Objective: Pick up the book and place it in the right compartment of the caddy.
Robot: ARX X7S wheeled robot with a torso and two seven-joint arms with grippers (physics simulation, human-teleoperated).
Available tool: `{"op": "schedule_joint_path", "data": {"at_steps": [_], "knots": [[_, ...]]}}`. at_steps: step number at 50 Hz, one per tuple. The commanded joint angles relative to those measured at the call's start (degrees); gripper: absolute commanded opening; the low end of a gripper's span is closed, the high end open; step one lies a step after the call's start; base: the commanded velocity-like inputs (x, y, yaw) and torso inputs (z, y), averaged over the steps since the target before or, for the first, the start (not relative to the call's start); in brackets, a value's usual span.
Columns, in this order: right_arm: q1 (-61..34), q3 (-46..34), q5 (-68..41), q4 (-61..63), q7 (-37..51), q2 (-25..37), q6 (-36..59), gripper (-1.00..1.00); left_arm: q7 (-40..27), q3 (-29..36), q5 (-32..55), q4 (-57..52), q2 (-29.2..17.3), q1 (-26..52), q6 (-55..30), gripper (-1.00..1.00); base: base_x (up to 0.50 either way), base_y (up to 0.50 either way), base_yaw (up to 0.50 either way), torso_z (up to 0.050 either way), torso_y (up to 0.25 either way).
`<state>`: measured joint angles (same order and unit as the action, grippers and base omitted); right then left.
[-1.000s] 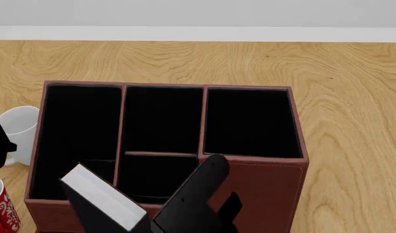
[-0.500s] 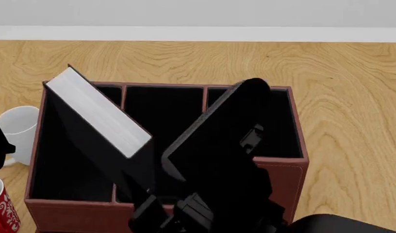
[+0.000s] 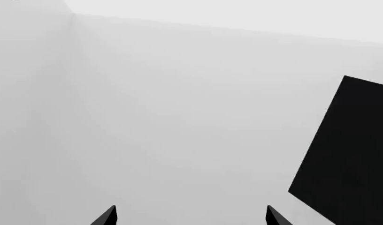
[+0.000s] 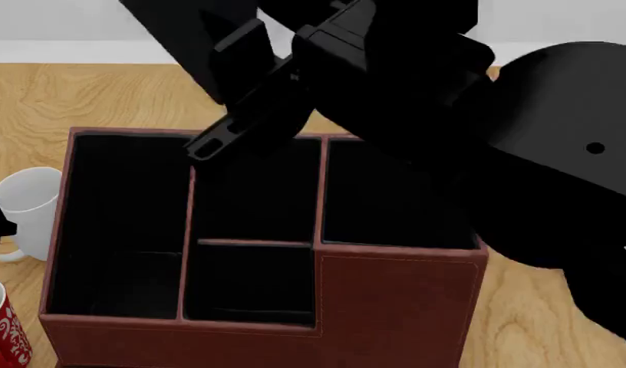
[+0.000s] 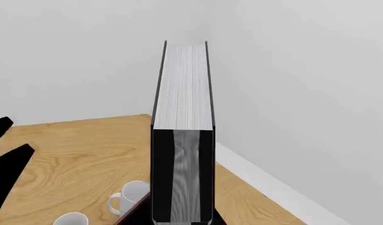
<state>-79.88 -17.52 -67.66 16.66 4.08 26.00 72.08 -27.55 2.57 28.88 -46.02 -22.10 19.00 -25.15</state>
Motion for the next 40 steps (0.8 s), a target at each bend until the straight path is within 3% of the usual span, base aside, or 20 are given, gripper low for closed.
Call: {"op": "schedule_joint_path", "data": {"at_steps": [1, 10, 29, 40], "knots": [[-13.5, -7.7, 16.1, -22.8, -7.8, -3.8, -6.3, -1.0, -0.2, -0.3, 0.9, -0.2, -0.2, 0.8, 0.0, 1.0, 0.0, 0.0, 0.0, 0.0, 0.0], [-21.8, -12.1, 22.5, -38.6, -13.1, -4.4, -9.6, -1.0, -0.3, -0.1, 1.0, -0.4, -0.3, 0.9, 0.0, 1.0, 0.0, 0.0, 0.0, 0.0, 0.001], [-31.8, -20.6, 29.9, -64.8, -16.2, -7.7, -3.5, -1.0, 0.1, 0.4, 0.8, 0.9, 0.0, 0.4, 1.7, 1.0, 0.0, 0.0, 0.0, 0.0, 0.001], [-28.4, -22.7, 30.2, -64.4, -17.1, -6.9, -2.2, -1.0, 0.2, 0.6, 0.8, 1.5, 0.2, 0.0, 2.6, 1.0, 0.0, 0.0, 0.0, 0.0, 0.001]]}}
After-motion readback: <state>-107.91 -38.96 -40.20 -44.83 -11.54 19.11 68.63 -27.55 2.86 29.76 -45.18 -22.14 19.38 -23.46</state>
